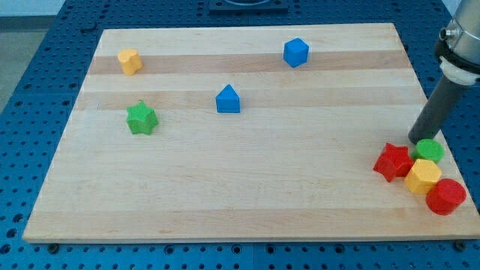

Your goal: Move blue cube towards center

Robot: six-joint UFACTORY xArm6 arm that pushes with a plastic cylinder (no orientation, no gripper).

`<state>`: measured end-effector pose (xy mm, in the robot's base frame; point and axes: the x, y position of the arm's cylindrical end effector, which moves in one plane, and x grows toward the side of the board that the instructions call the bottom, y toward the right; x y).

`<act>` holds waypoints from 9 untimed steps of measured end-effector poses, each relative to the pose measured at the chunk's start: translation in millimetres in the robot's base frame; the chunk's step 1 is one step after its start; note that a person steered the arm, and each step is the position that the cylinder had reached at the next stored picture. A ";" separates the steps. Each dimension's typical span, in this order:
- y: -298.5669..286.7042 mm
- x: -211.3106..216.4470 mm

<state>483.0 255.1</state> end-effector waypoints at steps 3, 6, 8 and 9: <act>-1.3 -60.9; -147.3 -253.0; -204.1 -240.2; -186.3 -240.2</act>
<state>242.8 68.8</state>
